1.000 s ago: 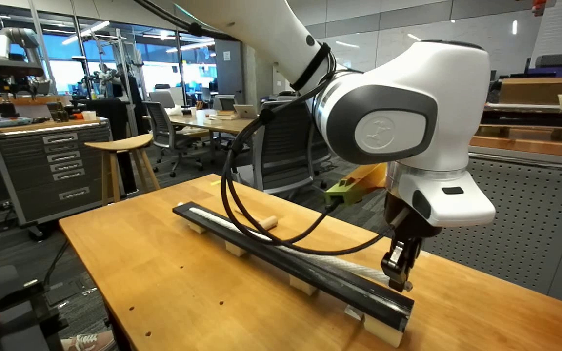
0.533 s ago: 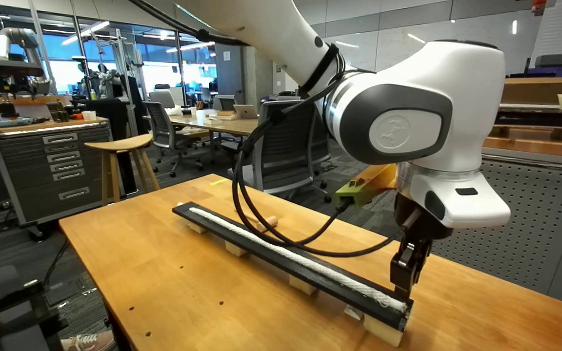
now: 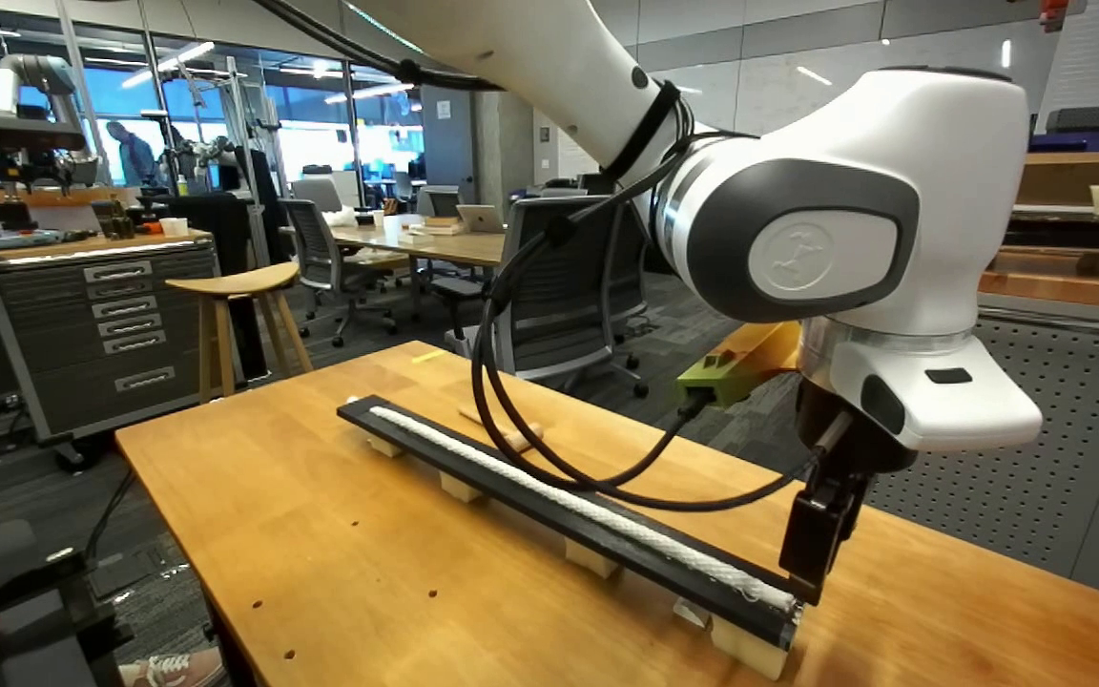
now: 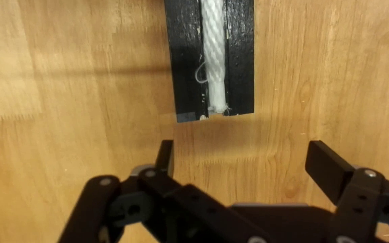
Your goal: Pick up the white rope and arrange it neatly on the board
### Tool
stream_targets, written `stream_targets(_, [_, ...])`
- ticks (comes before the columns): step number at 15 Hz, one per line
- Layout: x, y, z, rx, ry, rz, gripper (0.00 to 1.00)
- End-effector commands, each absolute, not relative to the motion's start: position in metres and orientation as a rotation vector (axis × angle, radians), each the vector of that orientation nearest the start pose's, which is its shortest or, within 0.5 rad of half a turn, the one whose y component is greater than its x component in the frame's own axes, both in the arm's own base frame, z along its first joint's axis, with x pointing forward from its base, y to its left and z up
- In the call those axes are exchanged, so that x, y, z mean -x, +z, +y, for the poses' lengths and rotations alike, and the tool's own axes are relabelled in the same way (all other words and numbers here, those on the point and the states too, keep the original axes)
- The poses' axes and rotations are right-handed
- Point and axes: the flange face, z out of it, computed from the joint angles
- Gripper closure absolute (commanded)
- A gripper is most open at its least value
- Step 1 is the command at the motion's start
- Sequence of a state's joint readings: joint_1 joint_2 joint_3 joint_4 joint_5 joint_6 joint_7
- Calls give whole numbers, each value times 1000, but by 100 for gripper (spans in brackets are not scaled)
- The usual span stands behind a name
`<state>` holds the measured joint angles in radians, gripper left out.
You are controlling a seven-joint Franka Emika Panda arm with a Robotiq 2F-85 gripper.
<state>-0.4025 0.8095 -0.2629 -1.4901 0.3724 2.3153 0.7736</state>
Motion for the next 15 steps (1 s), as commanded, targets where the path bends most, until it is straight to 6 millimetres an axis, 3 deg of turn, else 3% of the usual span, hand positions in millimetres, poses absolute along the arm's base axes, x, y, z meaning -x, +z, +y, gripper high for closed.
stream_targets(1, [-595, 222, -415, 2123, -62, 2163, 0])
stream_targets(9, [-607, 254, -388, 2298, -18, 2023, 0])
stream_targets(15, [-622, 272, -357, 2565, 117, 1805, 0])
